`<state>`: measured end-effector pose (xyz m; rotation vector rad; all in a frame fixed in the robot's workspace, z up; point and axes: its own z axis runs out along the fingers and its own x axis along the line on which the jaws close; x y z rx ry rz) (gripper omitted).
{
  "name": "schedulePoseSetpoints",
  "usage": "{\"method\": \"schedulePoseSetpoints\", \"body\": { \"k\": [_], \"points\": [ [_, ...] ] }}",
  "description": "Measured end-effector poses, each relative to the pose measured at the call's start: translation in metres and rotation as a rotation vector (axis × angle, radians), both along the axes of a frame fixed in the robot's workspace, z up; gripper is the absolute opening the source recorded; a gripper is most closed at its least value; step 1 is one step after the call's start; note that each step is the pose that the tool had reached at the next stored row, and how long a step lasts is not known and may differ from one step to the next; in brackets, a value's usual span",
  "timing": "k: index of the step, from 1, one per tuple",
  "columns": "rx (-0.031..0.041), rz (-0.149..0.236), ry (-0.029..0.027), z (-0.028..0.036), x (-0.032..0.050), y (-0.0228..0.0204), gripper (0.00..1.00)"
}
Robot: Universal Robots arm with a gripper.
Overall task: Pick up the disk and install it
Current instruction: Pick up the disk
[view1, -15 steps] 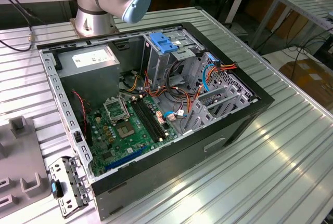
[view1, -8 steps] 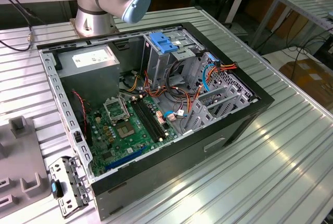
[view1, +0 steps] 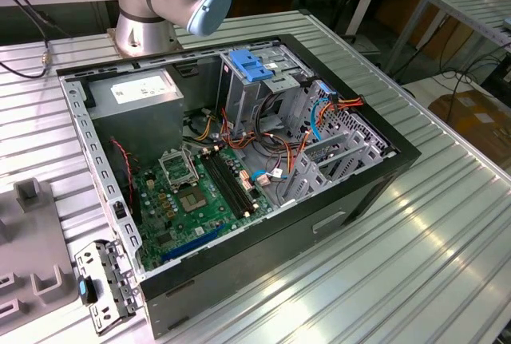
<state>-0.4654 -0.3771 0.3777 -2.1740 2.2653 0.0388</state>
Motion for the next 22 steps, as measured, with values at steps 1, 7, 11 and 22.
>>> {"method": "schedulePoseSetpoints", "body": {
  "k": [1, 7, 11, 22],
  "points": [
    [0.0000, 0.000, 0.0000, 0.0002, 0.0000, 0.0000, 0.37],
    [0.0000, 0.000, 0.0000, 0.0023, 0.0000, 0.0000, 0.37],
    [0.0000, 0.000, 0.0000, 0.0036, 0.0000, 0.0000, 0.37],
    [0.0000, 0.000, 0.0000, 0.0077, 0.0000, 0.0000, 0.37]
  ]
}}
